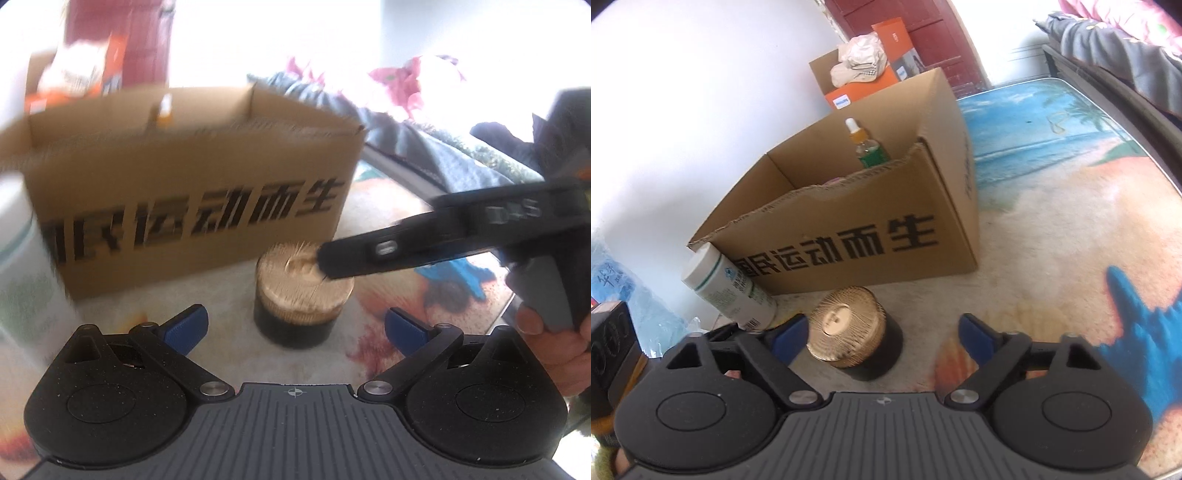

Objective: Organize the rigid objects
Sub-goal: 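Grasp the gold-lidded jar with the right tool, then carry the jar into the cardboard box and open the right tool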

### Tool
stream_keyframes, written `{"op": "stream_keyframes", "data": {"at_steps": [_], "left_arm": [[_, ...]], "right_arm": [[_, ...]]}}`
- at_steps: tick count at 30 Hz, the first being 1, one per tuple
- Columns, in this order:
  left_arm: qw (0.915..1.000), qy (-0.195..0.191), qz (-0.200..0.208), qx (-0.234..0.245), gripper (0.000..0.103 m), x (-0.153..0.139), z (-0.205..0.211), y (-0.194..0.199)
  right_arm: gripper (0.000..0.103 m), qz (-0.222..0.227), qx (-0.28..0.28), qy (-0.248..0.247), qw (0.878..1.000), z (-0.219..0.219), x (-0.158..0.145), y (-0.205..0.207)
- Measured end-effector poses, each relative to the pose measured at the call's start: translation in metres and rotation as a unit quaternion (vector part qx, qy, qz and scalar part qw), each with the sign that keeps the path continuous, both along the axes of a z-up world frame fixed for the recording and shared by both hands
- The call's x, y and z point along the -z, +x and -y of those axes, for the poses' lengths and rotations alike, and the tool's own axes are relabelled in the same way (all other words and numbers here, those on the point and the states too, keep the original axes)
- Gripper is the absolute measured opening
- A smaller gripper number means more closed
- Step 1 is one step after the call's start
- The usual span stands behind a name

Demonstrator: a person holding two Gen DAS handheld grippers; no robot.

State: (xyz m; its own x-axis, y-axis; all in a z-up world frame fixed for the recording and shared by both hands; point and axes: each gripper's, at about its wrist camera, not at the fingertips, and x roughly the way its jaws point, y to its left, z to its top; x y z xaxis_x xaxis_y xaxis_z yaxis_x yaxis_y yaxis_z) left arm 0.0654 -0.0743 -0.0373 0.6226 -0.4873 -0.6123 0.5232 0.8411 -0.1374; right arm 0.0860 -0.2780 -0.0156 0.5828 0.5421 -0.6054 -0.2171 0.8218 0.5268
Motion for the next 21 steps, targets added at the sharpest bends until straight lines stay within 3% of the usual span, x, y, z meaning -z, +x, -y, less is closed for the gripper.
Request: {"op": "stream_keyframes", "data": {"at_steps": [4, 7, 10, 21], "left_arm": [[0.9989, 0.035, 0.029, 0.012, 0.089, 0.000, 0.011, 0.001], [0.9990, 0.038, 0.021, 0.013, 0.069, 0.003, 0.012, 0.005], [0.9992, 0.035, 0.017, 0.012, 0.058, 0.005, 0.011, 0.007], [0.9991, 0.018, 0.037, 0.005, 0.056, 0.002, 0.007, -0.004]], "right_arm": [[0.069, -0.017, -0.008, 0.022, 1.000, -0.005, 0.004, 0.009], [0.061, -0.033, -0.008, 0.033, 0.999, -0.006, 0.009, 0.013], [0.054, -0.039, -0.011, 0.048, 0.998, -0.006, 0.010, 0.013], [0.049, -0.015, -0.012, 0.025, 1.000, -0.012, -0.005, 0.003]]}}
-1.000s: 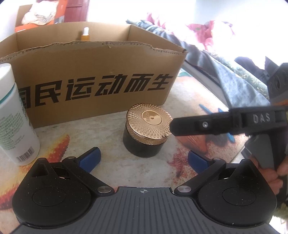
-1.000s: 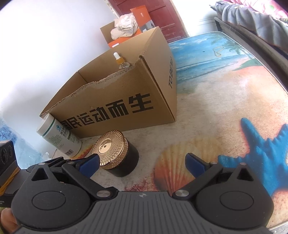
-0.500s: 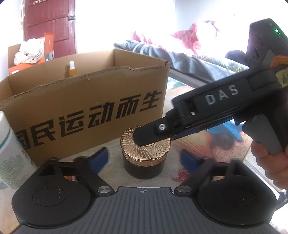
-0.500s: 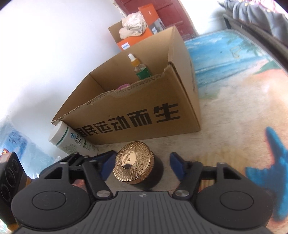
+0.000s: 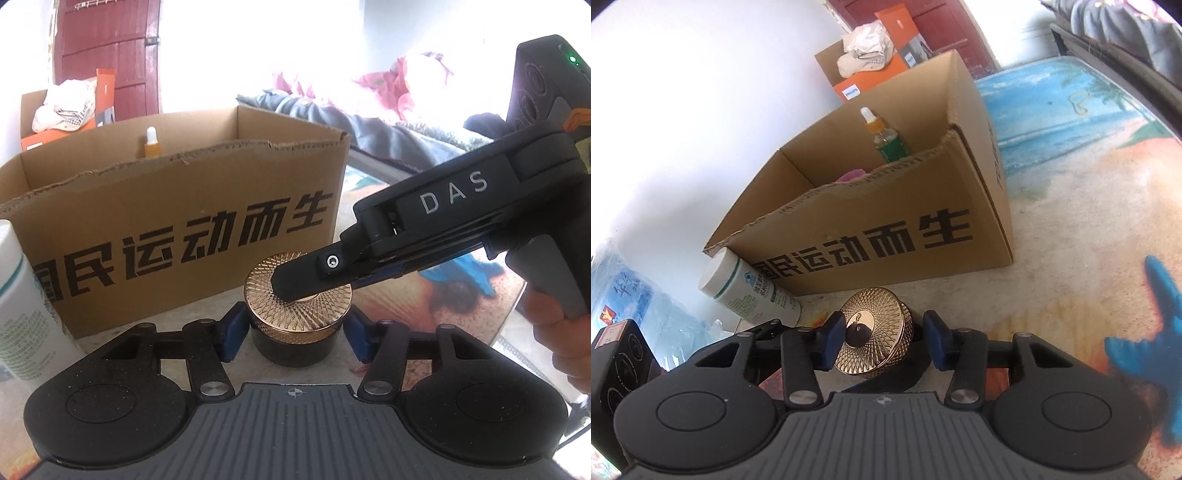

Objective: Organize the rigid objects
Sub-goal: 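Carry the jar into the cardboard box and open the right tool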

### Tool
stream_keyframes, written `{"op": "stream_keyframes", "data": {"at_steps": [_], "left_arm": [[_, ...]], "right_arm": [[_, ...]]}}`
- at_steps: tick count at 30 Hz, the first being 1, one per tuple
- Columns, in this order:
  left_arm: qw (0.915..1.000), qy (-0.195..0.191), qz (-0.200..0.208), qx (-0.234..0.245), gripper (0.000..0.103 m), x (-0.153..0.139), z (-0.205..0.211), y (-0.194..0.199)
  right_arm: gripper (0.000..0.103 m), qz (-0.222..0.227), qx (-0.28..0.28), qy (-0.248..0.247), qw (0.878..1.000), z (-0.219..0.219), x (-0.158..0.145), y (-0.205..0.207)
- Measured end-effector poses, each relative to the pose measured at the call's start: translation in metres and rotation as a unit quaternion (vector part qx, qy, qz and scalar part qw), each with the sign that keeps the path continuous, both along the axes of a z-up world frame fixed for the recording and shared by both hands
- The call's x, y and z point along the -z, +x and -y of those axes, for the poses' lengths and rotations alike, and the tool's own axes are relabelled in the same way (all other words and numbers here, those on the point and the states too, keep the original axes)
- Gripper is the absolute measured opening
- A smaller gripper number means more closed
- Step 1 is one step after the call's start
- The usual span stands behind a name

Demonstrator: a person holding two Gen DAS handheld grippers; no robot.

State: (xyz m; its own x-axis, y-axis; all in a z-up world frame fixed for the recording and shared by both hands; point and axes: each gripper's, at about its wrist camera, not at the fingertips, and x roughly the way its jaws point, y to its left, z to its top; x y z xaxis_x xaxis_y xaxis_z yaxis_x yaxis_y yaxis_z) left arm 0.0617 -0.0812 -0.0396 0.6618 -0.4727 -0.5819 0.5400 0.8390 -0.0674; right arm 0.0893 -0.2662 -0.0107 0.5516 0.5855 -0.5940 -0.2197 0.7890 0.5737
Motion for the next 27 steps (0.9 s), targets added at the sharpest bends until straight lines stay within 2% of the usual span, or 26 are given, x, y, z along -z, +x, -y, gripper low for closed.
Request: {"op": "stream_keyframes", "data": {"at_steps": [4, 9, 15, 20, 27], "left_arm": [[0.9998, -0.008, 0.017, -0.004, 0.056, -0.015, -0.005, -0.008], [0.9981, -0.030, 0.051, -0.017, 0.056, -0.051, -0.012, -0.012], [0.9945, -0.049, 0.085, -0.037, 0.056, -0.096, -0.010, 0.012], [0.9952, -0.062, 0.051, -0.057, 0.056, -0.106, -0.003, 0.068], [0.9925, -0.064, -0.064, -0.082, 0.056, -0.079, -0.003, 0.140]], "right_arm": [[0.049, 0.022, -0.002, -0.003, 1.000, -0.002, -0.019, -0.010], [0.049, 0.074, -0.015, -0.009, 0.997, -0.004, -0.063, -0.015], [0.049, 0.131, -0.043, -0.028, 0.990, -0.005, -0.116, 0.014], [0.050, 0.111, -0.063, -0.042, 0.991, -0.006, -0.127, 0.075], [0.049, 0.020, -0.090, -0.074, 0.993, -0.017, -0.097, 0.164]]}}
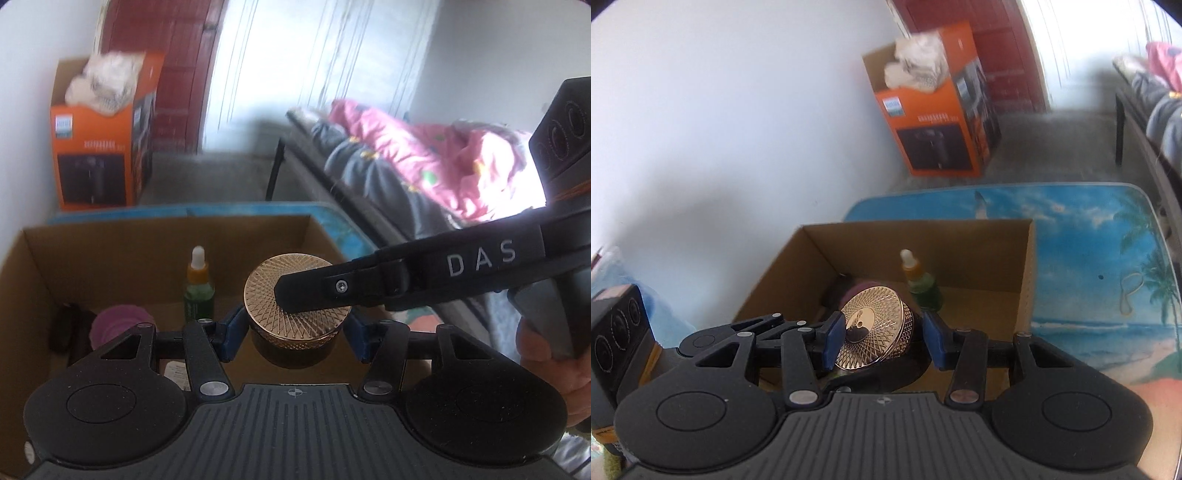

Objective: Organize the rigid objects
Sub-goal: 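Carry the jar into the cardboard box and open the right tool, then move the right tool to the white pill bottle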

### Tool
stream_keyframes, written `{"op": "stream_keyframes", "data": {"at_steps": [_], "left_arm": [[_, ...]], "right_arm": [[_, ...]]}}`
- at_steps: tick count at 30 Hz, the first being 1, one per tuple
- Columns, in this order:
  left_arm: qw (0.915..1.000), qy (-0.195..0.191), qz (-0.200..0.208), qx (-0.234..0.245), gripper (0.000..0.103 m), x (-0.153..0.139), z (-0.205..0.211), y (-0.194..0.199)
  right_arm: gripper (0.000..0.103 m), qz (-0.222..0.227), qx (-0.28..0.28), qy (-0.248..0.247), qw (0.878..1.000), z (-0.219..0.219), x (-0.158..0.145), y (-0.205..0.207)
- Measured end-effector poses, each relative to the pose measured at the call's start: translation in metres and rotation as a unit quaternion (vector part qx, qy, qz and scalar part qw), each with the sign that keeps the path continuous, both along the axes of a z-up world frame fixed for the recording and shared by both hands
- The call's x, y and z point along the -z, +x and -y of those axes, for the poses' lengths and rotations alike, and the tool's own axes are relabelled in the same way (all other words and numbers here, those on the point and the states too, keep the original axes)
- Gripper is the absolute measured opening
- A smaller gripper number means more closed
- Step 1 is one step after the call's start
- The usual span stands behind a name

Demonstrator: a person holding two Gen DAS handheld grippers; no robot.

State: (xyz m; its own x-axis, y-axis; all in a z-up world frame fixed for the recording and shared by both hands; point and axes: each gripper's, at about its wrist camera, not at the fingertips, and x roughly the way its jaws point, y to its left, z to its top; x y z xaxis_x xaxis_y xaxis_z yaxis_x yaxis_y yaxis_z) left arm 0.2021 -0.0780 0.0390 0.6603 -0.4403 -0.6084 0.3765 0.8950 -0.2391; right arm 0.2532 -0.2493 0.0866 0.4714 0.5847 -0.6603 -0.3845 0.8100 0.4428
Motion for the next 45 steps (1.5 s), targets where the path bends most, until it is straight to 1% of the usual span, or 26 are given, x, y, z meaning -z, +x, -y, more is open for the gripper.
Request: {"op": "stream_keyframes", "data": {"at_steps": [5, 8, 11, 19, 21, 23, 28, 30, 32, 35, 36, 38, 39, 40, 41, 42, 43, 45], "left_arm": [[0.9978, 0.011, -0.066, -0.002, 0.056, 0.008, 0.001, 0.033], [0.9949, 0.013, -0.100, -0.005, 0.056, 0.007, 0.002, 0.050], [0.9907, 0.007, -0.136, -0.006, 0.056, 0.010, 0.000, 0.068], [0.9813, 0.013, -0.192, -0.010, 0.057, 0.024, 0.003, 0.091], [0.9798, 0.000, -0.200, -0.012, 0.057, 0.027, 0.002, 0.094], [0.9806, -0.012, -0.196, -0.002, 0.059, 0.026, 0.003, 0.092], [0.9833, -0.002, -0.182, 0.005, 0.063, 0.021, 0.010, 0.089], [0.9844, -0.004, -0.176, 0.007, 0.063, 0.018, 0.010, 0.085], [0.9870, -0.005, -0.160, 0.009, 0.063, 0.011, 0.010, 0.077], [0.9927, 0.000, -0.120, 0.016, 0.070, -0.005, 0.012, 0.060], [0.9945, 0.000, -0.103, 0.019, 0.073, -0.013, 0.010, 0.051], [0.9974, -0.005, -0.068, 0.026, 0.074, -0.029, 0.007, 0.031], [0.9981, -0.009, -0.052, 0.031, 0.077, -0.036, 0.005, 0.021], [0.9986, -0.016, -0.035, 0.036, 0.084, -0.043, 0.002, 0.009], [0.9988, -0.024, -0.017, 0.038, 0.087, -0.050, -0.001, -0.002], [0.9986, -0.030, -0.001, 0.042, 0.094, -0.055, -0.005, -0.014], [0.9982, -0.038, 0.015, 0.044, 0.097, -0.060, -0.011, -0.026], [0.9969, -0.051, 0.039, 0.046, 0.099, -0.067, -0.023, -0.051]], "right_arm": [[0.049, -0.028, -0.013, -0.032, 0.999, -0.010, 0.015, 0.031], [0.049, -0.033, -0.021, -0.050, 0.998, -0.014, 0.017, 0.044], [0.048, -0.036, -0.025, -0.065, 0.997, -0.018, 0.018, 0.055], [0.047, -0.032, -0.040, -0.100, 0.994, -0.026, 0.027, 0.073], [0.047, -0.028, -0.040, -0.109, 0.993, -0.027, 0.029, 0.074], [0.047, -0.025, -0.040, -0.111, 0.993, -0.026, 0.031, 0.076], [0.047, -0.014, -0.036, -0.107, 0.993, -0.021, 0.028, 0.074], [0.047, -0.004, -0.034, -0.107, 0.994, -0.018, 0.025, 0.071], [0.047, 0.007, -0.028, -0.100, 0.995, -0.014, 0.019, 0.066], [0.047, 0.028, -0.016, -0.075, 0.997, -0.003, 0.004, 0.053], [0.047, 0.040, -0.009, -0.071, 0.997, 0.001, -0.003, 0.046], [0.047, 0.064, 0.000, -0.056, 0.996, 0.009, -0.018, 0.029], [0.047, 0.075, 0.004, -0.044, 0.996, 0.015, -0.025, 0.020], [0.047, 0.082, 0.009, -0.032, 0.996, 0.020, -0.032, 0.011], [0.047, 0.089, 0.013, -0.021, 0.996, 0.026, -0.038, 0.001], [0.047, 0.096, 0.016, -0.012, 0.995, 0.030, -0.044, -0.009], [0.047, 0.102, 0.019, -0.006, 0.995, 0.034, -0.048, -0.019], [0.047, 0.114, 0.022, 0.008, 0.993, 0.040, -0.054, -0.041]]}}
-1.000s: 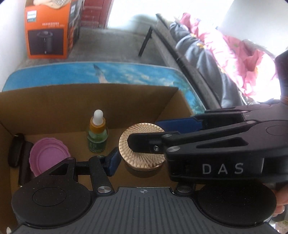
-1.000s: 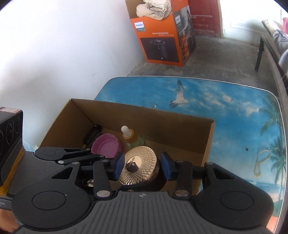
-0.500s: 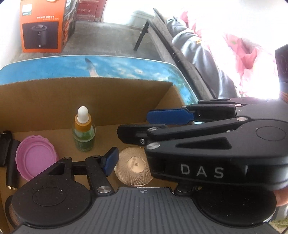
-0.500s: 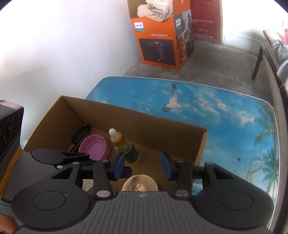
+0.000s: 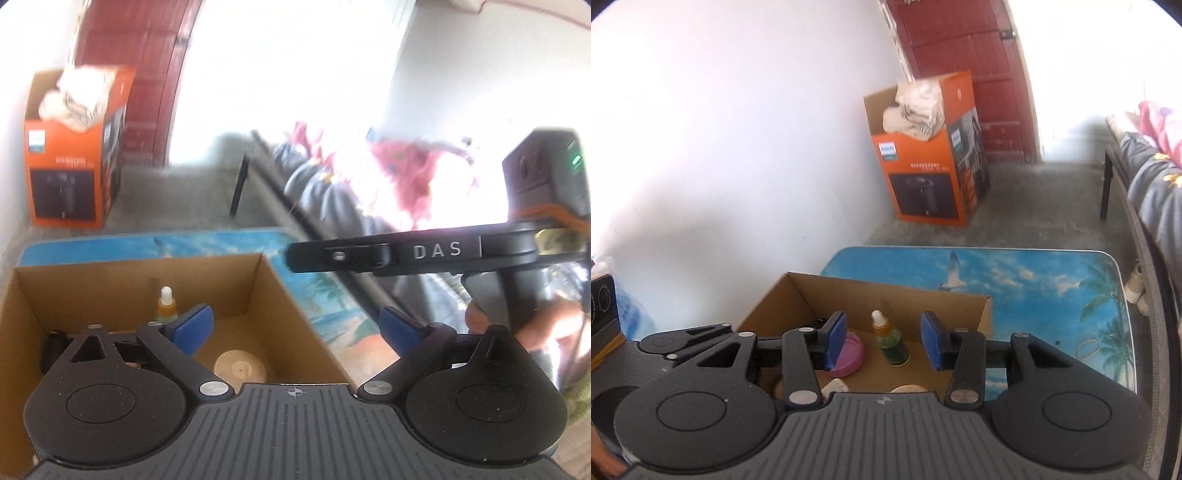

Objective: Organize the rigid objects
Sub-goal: 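Move the right tool to the white pill bottle, then grasp the white pill bottle with the right tool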

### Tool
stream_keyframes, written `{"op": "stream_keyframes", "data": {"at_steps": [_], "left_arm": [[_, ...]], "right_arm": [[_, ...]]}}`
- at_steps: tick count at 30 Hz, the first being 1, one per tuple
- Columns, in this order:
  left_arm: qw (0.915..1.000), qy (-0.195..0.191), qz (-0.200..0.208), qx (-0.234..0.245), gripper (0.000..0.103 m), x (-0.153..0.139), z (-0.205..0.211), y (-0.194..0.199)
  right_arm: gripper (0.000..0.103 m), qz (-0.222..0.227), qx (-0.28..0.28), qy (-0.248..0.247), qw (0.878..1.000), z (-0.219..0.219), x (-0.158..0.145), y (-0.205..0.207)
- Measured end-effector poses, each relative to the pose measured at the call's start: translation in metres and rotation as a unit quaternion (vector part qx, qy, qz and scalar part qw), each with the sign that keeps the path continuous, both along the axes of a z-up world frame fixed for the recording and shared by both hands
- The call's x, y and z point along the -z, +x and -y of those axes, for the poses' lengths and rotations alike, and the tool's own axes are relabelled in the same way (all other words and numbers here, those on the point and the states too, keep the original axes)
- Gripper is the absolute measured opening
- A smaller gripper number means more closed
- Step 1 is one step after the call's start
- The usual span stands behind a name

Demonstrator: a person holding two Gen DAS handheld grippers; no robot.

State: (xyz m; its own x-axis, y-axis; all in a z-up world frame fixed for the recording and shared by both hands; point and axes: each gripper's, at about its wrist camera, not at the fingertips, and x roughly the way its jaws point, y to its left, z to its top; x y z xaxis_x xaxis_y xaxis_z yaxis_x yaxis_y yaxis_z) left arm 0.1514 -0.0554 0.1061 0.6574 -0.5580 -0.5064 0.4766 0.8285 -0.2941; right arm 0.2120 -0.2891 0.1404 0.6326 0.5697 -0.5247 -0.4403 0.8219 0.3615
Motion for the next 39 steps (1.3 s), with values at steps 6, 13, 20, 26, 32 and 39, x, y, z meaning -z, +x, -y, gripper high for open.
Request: {"op": "stream_keyframes", "data": {"at_steps": [6, 13, 20, 26, 32, 39], "left_arm": [[0.9984, -0.026, 0.048, -0.016, 0.103, -0.004, -0.041, -0.065], [0.9948, -0.011, 0.063, -0.079, 0.103, 0.020, -0.084, -0.107], [0.9895, 0.037, 0.055, -0.128, 0.103, 0.053, -0.105, -0.113], [0.9844, 0.073, 0.058, -0.149, 0.102, 0.072, -0.109, -0.104], [0.9830, 0.097, 0.061, -0.144, 0.094, 0.087, -0.104, -0.091], [0.9841, 0.099, 0.042, -0.141, 0.076, 0.097, -0.105, -0.078]], "right_arm": [[0.048, 0.003, -0.008, 0.050, 0.999, 0.007, 0.002, -0.059], [0.052, -0.002, -0.007, 0.091, 0.996, -0.015, 0.029, -0.113], [0.054, -0.042, -0.032, 0.127, 0.990, -0.062, 0.058, -0.113], [0.060, -0.032, -0.076, 0.090, 0.993, -0.118, 0.057, -0.108], [0.060, -0.042, -0.078, 0.048, 0.995, -0.156, 0.074, -0.095], [0.057, -0.079, -0.085, 0.045, 0.992, -0.171, 0.096, -0.081]]}}
